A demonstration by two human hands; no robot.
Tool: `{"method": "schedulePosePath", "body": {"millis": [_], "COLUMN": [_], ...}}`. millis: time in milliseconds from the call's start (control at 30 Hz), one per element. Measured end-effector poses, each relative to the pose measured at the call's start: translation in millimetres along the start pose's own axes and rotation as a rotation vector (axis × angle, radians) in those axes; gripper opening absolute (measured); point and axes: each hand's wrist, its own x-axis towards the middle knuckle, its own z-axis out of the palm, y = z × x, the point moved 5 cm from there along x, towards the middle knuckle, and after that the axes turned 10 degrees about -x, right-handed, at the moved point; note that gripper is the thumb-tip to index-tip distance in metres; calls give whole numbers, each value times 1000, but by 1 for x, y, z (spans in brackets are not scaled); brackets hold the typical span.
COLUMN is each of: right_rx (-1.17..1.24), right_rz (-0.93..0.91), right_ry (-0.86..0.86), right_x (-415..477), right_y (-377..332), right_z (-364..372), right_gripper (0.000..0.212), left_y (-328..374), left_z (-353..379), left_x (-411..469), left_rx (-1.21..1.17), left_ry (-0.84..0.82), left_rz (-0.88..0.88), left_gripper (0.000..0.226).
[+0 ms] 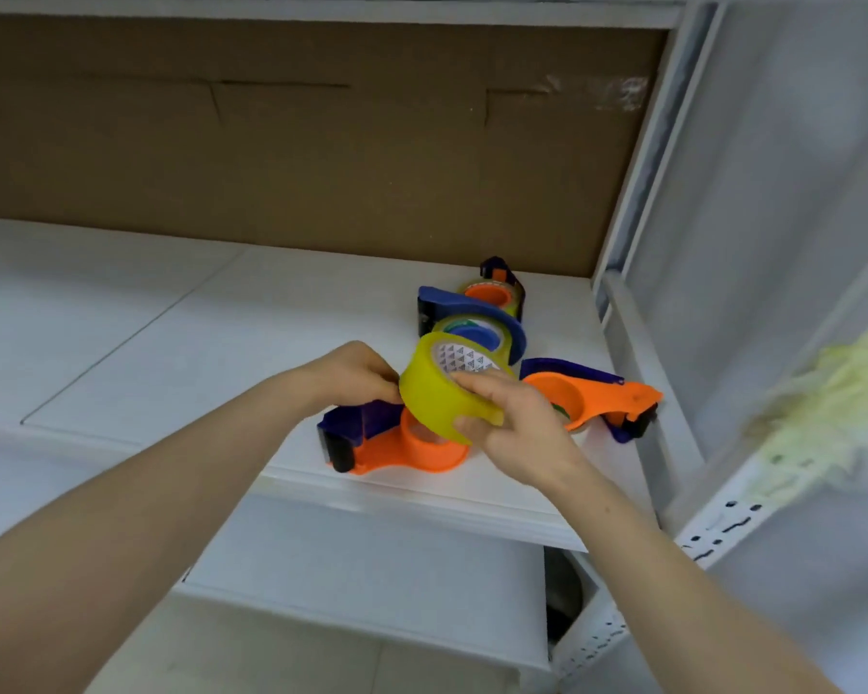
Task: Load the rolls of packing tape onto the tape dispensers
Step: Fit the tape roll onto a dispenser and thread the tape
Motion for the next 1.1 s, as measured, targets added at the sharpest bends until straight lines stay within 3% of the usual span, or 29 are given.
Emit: {"method": "schedulePosePath", "body": {"millis": [133,300,400,467,567,733,833,967,1033,1100], "right_rx": [-217,-257,-199,-77,82,138,141,127,107,65], "right_rz": [-132,-166,-143,-42,73,127,136,97,77,53], "right_ry": [39,155,227,279,327,336,314,299,273,216], "right_x": [-9,-24,-32,-37,-40,-41,-40,-39,-38,-36], "right_y": [-3,1,4,9,14,11,10,9,10,9], "right_z": [8,11,10,7,2,-8,-11,-10,-9,-6], "right_gripper": [49,47,45,46,48,48,49,49,50,51], "left_y": [-7,-10,-7,2,13,24,20,20,19,21], "left_z": [7,12,10,10,27,42,41,37,34,24], "left_x": [-7,-9,-7,-16,-31,-27,-20,-21,-26,-32], "left_rx": [-79,-117,50,313,697,852,752,668,494,257], "left_ry": [-55,-15,129,284,384,480,363,284,192,188], "left_rz": [2,137,311,545,811,645,443,431,433,440], "left_gripper": [22,31,36,26,18,21,61,85,81,59]}}
